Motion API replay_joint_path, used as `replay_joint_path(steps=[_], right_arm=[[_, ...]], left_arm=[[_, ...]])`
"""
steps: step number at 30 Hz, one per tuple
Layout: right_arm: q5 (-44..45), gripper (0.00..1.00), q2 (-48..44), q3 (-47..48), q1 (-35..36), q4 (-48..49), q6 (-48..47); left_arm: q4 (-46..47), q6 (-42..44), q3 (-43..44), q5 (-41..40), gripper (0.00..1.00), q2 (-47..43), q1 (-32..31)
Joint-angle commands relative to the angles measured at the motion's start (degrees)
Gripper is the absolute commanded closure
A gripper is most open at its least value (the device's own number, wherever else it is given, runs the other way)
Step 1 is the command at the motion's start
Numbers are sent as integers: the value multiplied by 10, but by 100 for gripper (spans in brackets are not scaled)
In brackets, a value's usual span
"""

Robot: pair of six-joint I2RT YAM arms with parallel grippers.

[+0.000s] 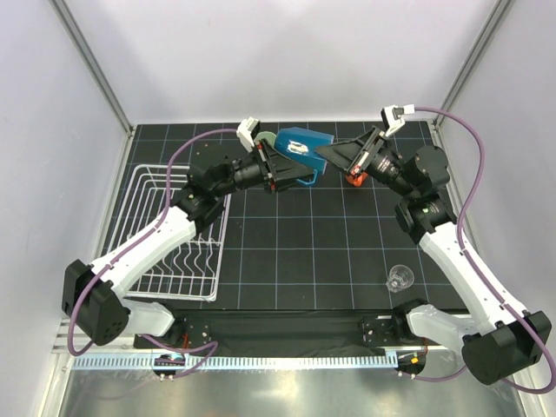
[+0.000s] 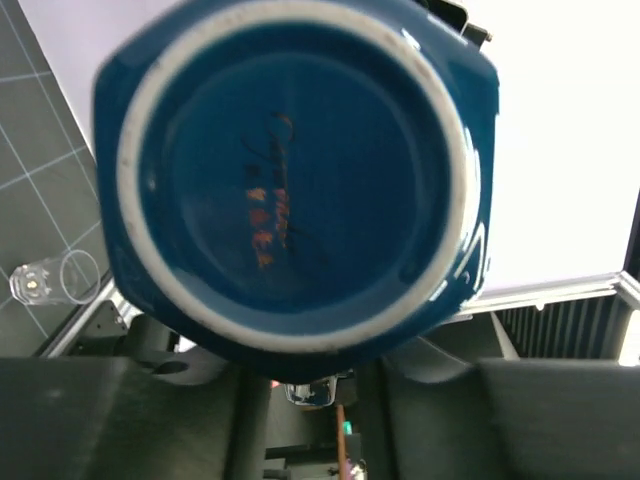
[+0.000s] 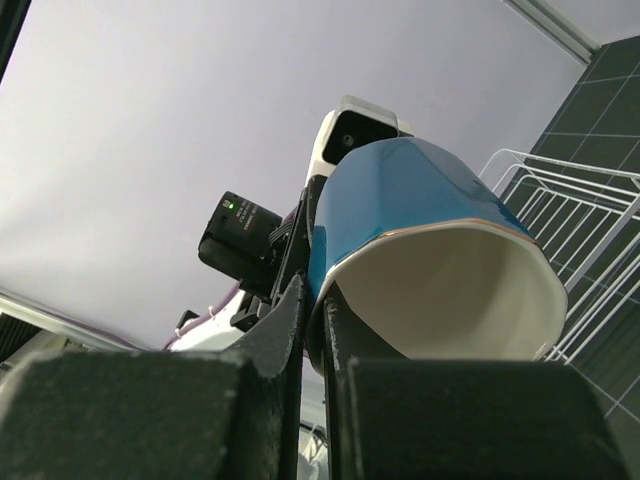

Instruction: Load the cups into the dish rack

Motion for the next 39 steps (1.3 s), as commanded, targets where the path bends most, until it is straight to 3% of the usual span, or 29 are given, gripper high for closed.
replay_joint_path(steps=[1,2,3,7,9,13,16,19,23,24,27,34,39], right_arm=[[-9,96,-33,2,17,65,-10],[-9,96,-32,2,19,62,-14],[-7,96,-33,3,21,53,-20],[2,92,-37,13,24,-6,-64],[10,83,-43,26,24,-80,-96],[44,43,-43,84,24,-237,-182],[99,33,-41,113,23,-338,-241],[118,31,-28,136,24,-424,-281],[145,31,-23,142,24,-523,-310],[148,31,-24,144,24,-536,-322],[176,31,-28,157,23,-593,-345],[223,31,-30,232,22,-707,-406],[263,31,-35,270,22,-776,-441]], left_arm=[[42,0,24,2,84,3,-1],[43,0,23,3,96,3,-1],[42,0,22,4,100,2,-1],[-8,24,22,0,100,-11,3],[-56,74,41,0,100,-22,6],[-194,167,73,-16,100,-37,14],[-306,225,94,-41,100,-48,22],[-381,297,133,-88,100,-51,32],[-579,416,216,-218,100,-36,39],[-606,458,227,-304,100,-31,39],[-655,489,219,-460,100,-30,44],[-595,501,106,-590,100,-56,128],[-549,522,59,-634,100,-35,210]])
